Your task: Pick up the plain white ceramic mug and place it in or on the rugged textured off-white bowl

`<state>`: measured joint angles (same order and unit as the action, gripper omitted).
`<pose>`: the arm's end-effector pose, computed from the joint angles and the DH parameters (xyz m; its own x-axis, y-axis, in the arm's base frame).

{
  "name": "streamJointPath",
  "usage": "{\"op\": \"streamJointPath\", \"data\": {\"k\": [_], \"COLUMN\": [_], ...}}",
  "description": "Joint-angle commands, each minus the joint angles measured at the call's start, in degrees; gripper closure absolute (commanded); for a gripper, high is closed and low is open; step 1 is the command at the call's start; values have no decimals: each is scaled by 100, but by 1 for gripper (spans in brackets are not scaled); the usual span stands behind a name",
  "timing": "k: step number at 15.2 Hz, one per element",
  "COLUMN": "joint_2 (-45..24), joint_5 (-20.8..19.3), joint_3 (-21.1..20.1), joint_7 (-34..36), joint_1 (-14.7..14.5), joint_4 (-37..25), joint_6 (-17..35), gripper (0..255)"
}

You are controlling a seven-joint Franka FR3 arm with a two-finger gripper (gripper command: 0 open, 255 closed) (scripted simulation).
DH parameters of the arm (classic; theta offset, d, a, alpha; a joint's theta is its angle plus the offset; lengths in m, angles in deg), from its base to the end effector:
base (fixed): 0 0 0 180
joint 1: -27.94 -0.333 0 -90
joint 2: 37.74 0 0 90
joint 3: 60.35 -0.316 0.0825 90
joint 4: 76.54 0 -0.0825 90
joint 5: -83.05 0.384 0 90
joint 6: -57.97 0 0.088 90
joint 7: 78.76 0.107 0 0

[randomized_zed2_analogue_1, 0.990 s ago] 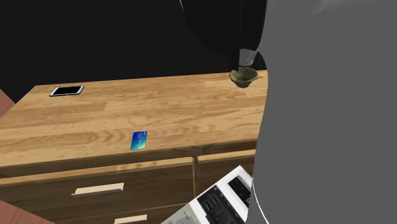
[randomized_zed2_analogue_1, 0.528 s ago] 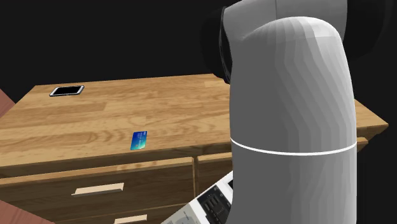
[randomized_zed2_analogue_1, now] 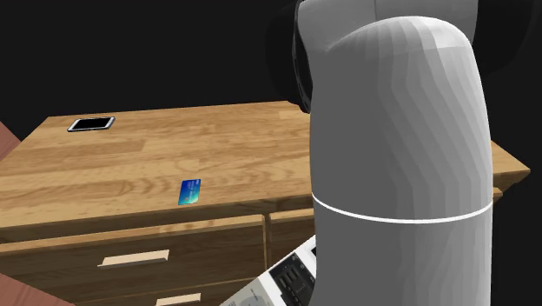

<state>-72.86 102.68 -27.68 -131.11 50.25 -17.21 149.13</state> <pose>0.5306 -0.4766 0.5251 0.9986 0.0412 0.0340 0.0412 -0.9992 0.0002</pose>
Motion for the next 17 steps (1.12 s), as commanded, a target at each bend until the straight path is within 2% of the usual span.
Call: {"op": "streamJointPath", "data": {"k": [1, 11, 17], "joint_2": [38, 125, 125], "joint_5": [-14, -22, -22], "joint_3": [7, 8, 8], "joint_7": [-19, -117, -117], "joint_1": [-63, -277, -277], "joint_4": [234, 1179, 1179], "joint_6": [190, 1012, 1012], "gripper": [255, 255, 255]}}
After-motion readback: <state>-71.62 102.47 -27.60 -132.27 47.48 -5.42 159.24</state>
